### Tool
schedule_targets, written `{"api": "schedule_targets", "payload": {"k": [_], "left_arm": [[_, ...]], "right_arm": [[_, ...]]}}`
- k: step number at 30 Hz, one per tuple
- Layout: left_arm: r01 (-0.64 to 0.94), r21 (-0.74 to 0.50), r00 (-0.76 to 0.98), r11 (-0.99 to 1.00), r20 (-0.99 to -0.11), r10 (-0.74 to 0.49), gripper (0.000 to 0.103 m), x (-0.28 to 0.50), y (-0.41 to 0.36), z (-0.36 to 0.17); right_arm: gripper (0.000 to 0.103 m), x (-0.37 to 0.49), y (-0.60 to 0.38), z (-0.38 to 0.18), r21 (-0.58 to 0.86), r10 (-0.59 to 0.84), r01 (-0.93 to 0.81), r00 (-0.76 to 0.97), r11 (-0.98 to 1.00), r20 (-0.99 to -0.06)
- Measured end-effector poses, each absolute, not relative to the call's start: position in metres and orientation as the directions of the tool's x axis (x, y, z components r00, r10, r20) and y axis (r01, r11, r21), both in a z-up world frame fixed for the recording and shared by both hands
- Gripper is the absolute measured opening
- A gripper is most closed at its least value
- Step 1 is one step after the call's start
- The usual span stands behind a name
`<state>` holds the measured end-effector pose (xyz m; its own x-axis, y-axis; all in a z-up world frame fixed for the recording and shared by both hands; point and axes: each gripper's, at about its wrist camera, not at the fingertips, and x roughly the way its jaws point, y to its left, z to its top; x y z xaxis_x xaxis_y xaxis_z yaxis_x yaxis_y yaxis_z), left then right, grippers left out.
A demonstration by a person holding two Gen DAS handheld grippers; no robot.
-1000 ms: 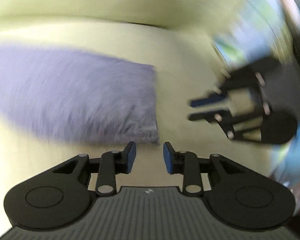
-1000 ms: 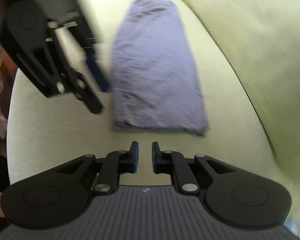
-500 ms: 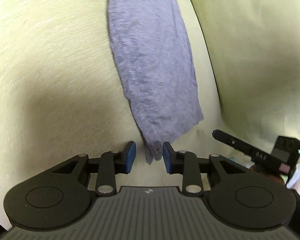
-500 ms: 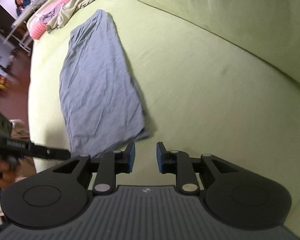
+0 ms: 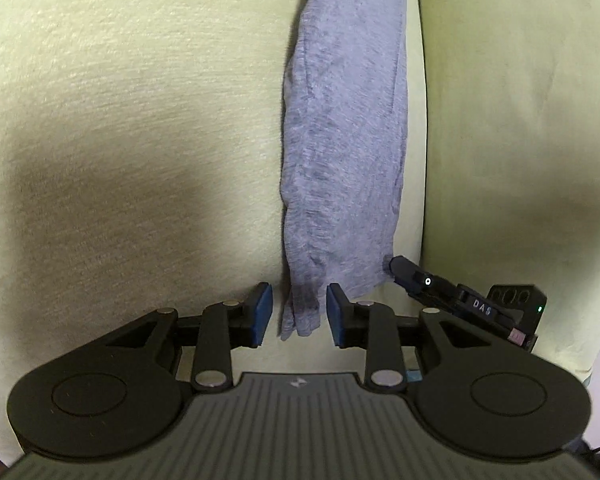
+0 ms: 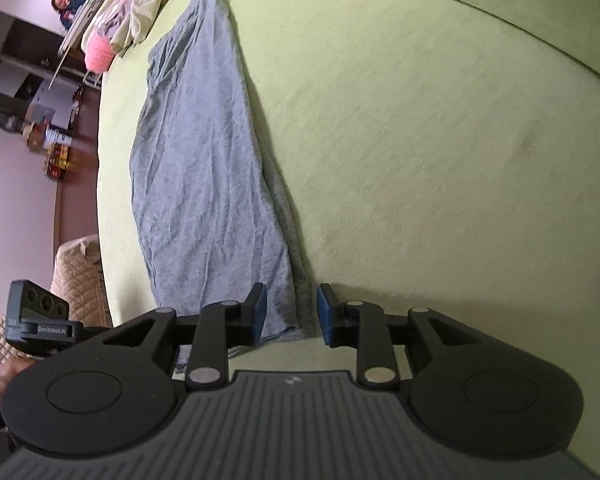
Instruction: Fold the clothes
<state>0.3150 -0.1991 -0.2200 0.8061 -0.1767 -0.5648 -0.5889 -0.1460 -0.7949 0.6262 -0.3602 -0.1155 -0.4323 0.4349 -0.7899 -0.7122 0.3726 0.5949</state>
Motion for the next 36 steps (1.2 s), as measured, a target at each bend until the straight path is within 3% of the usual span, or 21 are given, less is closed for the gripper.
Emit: {"api": "schedule_targets", "payload": {"k": [4,19,22,24,29,36], "left_arm": [[-0.564,-0.775,0.825,-0.286,-0.541,-0.163,0.037,0.313,-0.206,-0.231],[-0.541,-0.805,0.841,-0.244,-0.518,-0.158,0.036,0.346,-0.217,-0.243],[-0.557,-0.801,0.83,-0.218,-0.531,-0.168,0.019,0.354,-0.219,-0.246],[-0.564,-0.8,0.826,-0.205,-0.537,-0.172,0.012,0.358,-0.22,-0.25],[-0.547,-0.818,0.836,-0.18,-0.523,-0.166,0.007,0.367,-0.224,-0.254],[-0.566,-0.816,0.817,-0.116,-0.536,-0.215,0.004,0.38,-0.234,-0.245]], "right_arm": [[0.024,0.628,-0.364,-0.118,0.608,0.423,-0.7,-0.454,0.375,-0.784],[0.024,0.631,-0.355,-0.132,0.689,0.433,-0.613,-0.54,0.386,-0.722],[0.022,0.633,-0.357,-0.134,0.698,0.436,-0.599,-0.547,0.393,-0.715],[0.012,0.633,-0.358,-0.135,0.697,0.434,-0.597,-0.547,0.397,-0.716],[0.002,0.634,-0.358,-0.138,0.69,0.424,-0.596,-0.545,0.41,-0.723],[0.001,0.631,-0.368,-0.135,0.678,0.396,-0.543,-0.554,0.495,-0.732]]}}
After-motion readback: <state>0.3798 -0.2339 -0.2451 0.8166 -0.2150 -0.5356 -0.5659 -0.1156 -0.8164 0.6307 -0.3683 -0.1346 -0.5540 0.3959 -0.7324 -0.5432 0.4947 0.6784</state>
